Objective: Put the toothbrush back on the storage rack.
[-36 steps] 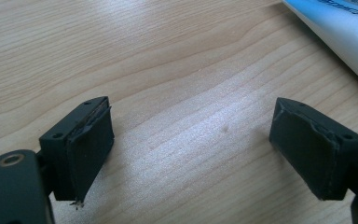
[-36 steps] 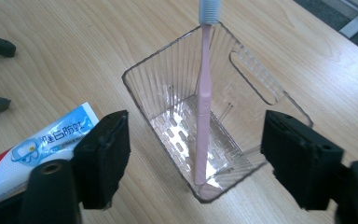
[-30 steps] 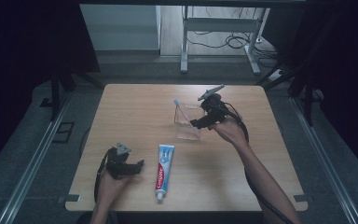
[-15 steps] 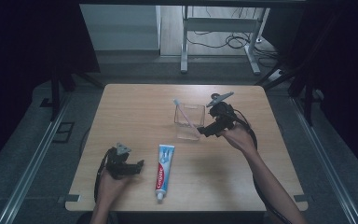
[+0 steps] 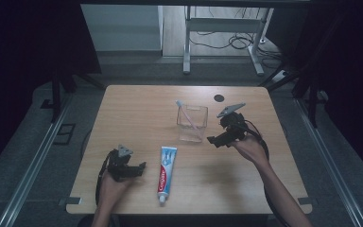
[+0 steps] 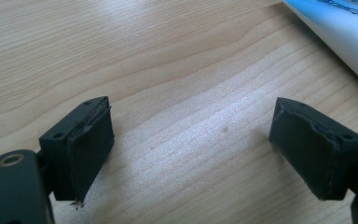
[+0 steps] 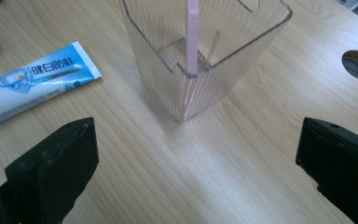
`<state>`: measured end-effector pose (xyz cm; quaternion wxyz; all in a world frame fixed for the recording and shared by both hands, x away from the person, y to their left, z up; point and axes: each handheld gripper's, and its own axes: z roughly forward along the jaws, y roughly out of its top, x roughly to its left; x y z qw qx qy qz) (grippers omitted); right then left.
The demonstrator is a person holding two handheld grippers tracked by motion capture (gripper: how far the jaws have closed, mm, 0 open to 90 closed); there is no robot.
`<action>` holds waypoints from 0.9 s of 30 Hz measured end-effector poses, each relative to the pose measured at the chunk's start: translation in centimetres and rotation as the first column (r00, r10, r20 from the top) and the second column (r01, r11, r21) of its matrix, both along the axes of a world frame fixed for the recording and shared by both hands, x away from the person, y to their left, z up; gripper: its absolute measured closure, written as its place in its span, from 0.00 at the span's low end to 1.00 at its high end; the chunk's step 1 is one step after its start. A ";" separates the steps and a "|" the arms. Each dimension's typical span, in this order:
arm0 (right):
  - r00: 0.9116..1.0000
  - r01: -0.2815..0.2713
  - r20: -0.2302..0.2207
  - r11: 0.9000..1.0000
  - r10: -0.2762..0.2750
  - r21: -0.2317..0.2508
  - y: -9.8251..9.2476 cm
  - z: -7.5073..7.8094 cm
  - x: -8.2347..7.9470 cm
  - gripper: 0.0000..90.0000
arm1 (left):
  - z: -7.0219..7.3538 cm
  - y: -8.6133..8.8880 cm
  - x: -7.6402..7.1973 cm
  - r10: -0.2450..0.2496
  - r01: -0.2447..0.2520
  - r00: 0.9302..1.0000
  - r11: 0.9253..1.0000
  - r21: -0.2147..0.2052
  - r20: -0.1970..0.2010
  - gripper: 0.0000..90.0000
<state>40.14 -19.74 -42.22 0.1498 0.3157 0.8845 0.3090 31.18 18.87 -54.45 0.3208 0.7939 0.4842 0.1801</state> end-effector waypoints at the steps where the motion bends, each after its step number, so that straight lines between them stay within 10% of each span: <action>1: 1.000 0.000 0.001 1.000 0.000 -0.001 -0.1 -0.1 -0.1 0.00 | 0.0 0.0 0.0 0.000 0.000 1.000 1.000 0.000 0.000 0.15; 27: 0.999 0.047 0.000 0.999 -0.047 0.017 -3.5 -3.3 -4.0 0.00 | 0.0 0.0 0.0 0.000 0.000 1.000 1.000 0.000 0.001 0.15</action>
